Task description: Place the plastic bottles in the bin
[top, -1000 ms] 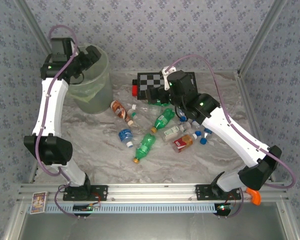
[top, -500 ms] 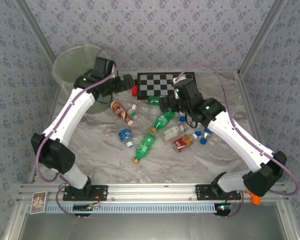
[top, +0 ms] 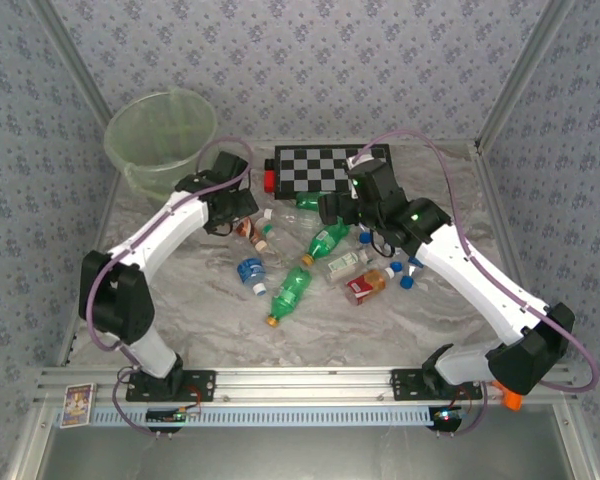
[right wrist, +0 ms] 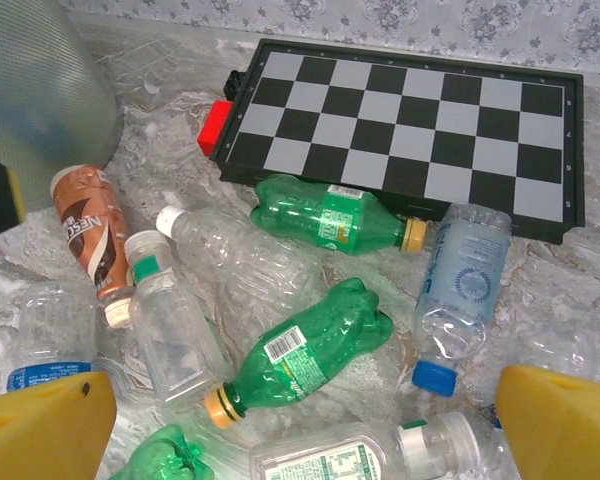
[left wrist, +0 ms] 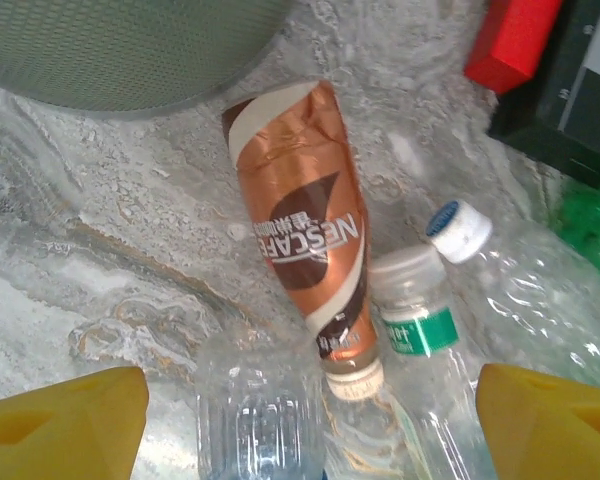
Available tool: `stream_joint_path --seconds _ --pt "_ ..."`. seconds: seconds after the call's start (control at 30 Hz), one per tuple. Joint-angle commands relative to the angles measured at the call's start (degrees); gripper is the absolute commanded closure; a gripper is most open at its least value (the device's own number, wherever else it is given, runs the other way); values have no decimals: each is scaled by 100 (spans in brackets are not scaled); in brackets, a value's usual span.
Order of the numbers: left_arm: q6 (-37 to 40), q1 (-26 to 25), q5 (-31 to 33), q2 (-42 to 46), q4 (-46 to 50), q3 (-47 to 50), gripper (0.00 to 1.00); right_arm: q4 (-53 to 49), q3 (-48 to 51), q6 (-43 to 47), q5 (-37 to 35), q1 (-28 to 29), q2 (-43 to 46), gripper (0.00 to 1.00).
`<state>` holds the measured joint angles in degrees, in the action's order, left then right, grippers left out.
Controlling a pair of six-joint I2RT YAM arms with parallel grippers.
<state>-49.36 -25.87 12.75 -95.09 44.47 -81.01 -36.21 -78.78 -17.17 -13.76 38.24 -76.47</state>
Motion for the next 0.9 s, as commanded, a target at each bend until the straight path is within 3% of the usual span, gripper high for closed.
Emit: stream_joint_path --seconds 0.0,0.37,0.87 --pt "-644 49 297 -372 -129 -60 19 130 -5 -39 -107 86 80 1" --pt "-781 151 518 -1422 -306 -615 21 54 8 -31 -281 205 191 1" --pt "-614 259 500 -2219 -898 -767 22 -18 -5 -57 -435 298 255 1"
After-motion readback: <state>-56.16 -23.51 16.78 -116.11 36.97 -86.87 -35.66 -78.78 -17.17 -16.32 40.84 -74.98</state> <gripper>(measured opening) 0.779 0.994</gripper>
